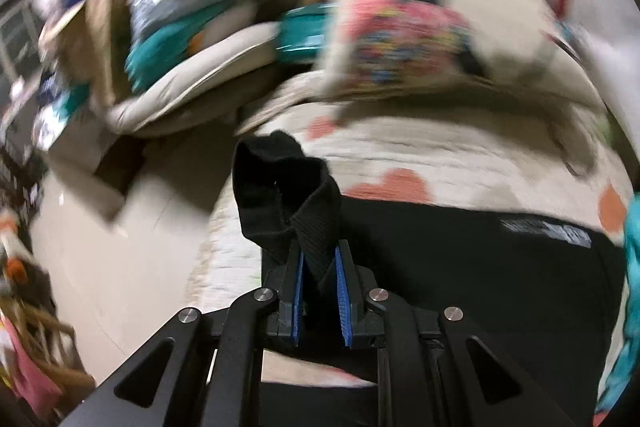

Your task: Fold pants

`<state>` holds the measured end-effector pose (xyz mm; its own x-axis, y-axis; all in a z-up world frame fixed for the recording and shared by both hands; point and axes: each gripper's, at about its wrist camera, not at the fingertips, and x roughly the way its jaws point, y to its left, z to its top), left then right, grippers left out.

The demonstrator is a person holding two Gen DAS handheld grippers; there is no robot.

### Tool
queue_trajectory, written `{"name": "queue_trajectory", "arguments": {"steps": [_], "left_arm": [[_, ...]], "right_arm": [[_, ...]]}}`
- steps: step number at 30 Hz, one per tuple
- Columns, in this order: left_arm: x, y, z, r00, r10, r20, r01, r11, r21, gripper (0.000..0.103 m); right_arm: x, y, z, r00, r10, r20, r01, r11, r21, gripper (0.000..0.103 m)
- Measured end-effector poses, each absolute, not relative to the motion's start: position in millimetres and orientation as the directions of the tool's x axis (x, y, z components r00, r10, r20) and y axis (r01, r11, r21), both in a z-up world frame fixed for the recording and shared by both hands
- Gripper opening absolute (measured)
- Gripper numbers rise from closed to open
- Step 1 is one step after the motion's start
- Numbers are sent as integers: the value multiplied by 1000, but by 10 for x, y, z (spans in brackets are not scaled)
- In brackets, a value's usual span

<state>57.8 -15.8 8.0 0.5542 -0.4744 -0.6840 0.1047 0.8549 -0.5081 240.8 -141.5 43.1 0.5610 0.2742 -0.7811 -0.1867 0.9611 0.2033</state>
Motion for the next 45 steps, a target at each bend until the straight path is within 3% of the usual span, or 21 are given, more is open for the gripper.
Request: {"name": "queue_trajectory", "arguments": {"steps": [3,5,7,12,17,22,33,37,38,39,40,45], "left_arm": [[592,-643,-1,498,-506,-704,180,855,-487,8],[586,-996,-132,439,-516,-736,234,856,-460,9],[564,-1249,-234,358,-524,-773,273,850,-450,11],[286,-1164,-96,304,-599,-741,338,795,-503,44],[198,-518,32,415,-538,-734,211,842,-497,52],[340,-71,-119,454,-420,-786,34,889,-456,51],[279,-49,-100,468,-429,-773,40,884,-466,52],[327,310,-111,508,-433,-745,-28,856,-516,52],[328,410,-110,520,-430,-738,-43,849,-526,52],[324,545,-107,538,-426,-728,-65,839,-540,51],[333,660,-111,553,-423,-718,-85,829,-553,51],[278,1334,-28,629,-392,-672,-201,752,-627,52]], "right_arm": [[2369,-2000,237,550,262,-793,-96,963,252,16],[2340,-2376,37,522,239,-819,-30,965,262,21],[2310,-2687,-105,504,154,-850,44,978,203,33],[2033,-3246,-52,542,68,-838,147,973,175,52],[1853,-3361,228,592,128,-796,148,954,263,53],[1616,-2936,211,534,258,-805,22,948,318,53],[1268,-2787,-236,382,304,-873,23,941,337,54],[1043,-2630,-442,326,283,-902,9,953,302,61],[1021,-2581,-470,317,290,-903,-6,953,304,60],[1002,-2511,-489,307,301,-903,-28,951,307,46],[981,-2414,-485,299,325,-897,-54,945,324,18],[911,-1988,-219,322,380,-867,-110,925,365,17]]}}
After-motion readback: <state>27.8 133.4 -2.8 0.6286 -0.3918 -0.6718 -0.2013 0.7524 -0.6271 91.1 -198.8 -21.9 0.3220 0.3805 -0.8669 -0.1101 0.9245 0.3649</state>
